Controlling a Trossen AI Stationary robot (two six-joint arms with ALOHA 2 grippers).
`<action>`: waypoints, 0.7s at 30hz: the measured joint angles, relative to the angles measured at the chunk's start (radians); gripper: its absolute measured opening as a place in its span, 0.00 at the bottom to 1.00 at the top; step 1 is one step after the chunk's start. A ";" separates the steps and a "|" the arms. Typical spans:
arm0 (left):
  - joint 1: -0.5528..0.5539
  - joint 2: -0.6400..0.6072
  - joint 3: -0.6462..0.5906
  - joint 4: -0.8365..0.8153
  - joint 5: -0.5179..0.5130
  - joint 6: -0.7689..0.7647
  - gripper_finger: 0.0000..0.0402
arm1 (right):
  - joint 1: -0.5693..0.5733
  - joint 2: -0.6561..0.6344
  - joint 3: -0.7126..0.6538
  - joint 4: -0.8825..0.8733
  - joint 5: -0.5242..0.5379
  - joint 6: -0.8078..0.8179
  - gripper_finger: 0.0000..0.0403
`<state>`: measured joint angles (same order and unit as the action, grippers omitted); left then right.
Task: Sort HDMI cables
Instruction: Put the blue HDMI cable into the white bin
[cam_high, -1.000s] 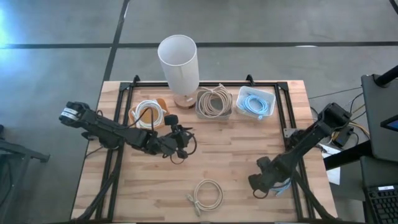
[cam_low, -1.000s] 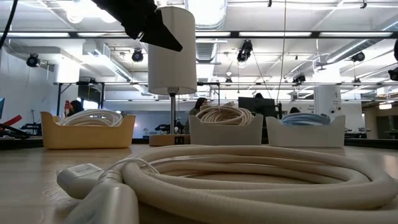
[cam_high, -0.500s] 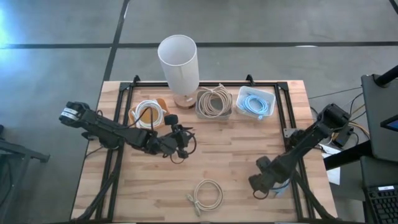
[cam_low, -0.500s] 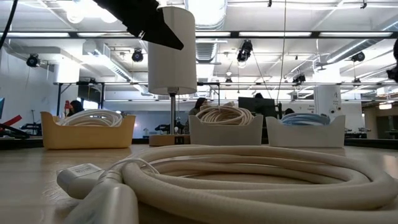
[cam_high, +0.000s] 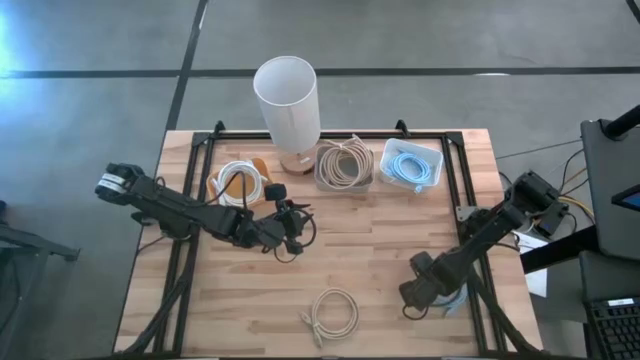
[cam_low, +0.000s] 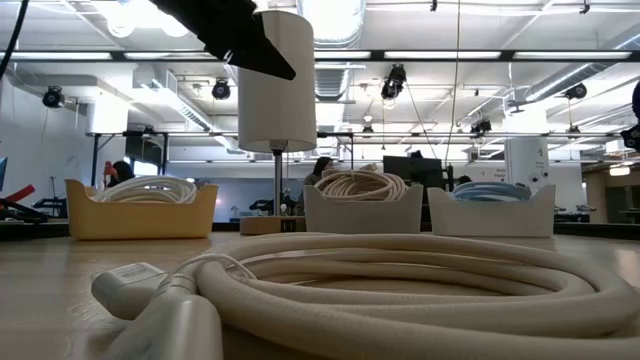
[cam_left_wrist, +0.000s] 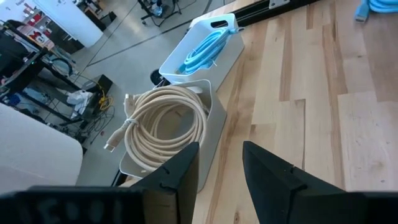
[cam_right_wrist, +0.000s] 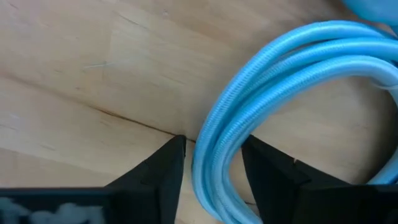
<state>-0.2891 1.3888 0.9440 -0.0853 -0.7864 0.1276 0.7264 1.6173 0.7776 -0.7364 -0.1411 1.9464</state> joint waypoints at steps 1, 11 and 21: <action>0.001 0.000 0.000 0.000 0.000 0.000 0.34 | -0.005 -0.007 0.000 0.002 0.005 -0.016 0.37; 0.015 0.000 0.000 0.005 0.000 0.055 0.34 | -0.070 -0.120 0.000 0.018 0.122 -0.203 0.07; 0.026 0.000 0.000 0.002 0.000 0.063 0.34 | -0.211 -0.332 0.088 -0.010 0.387 -0.581 0.07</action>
<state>-0.2634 1.3888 0.9440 -0.0832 -0.7864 0.1905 0.5153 1.2850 0.8658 -0.7468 0.2459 1.3649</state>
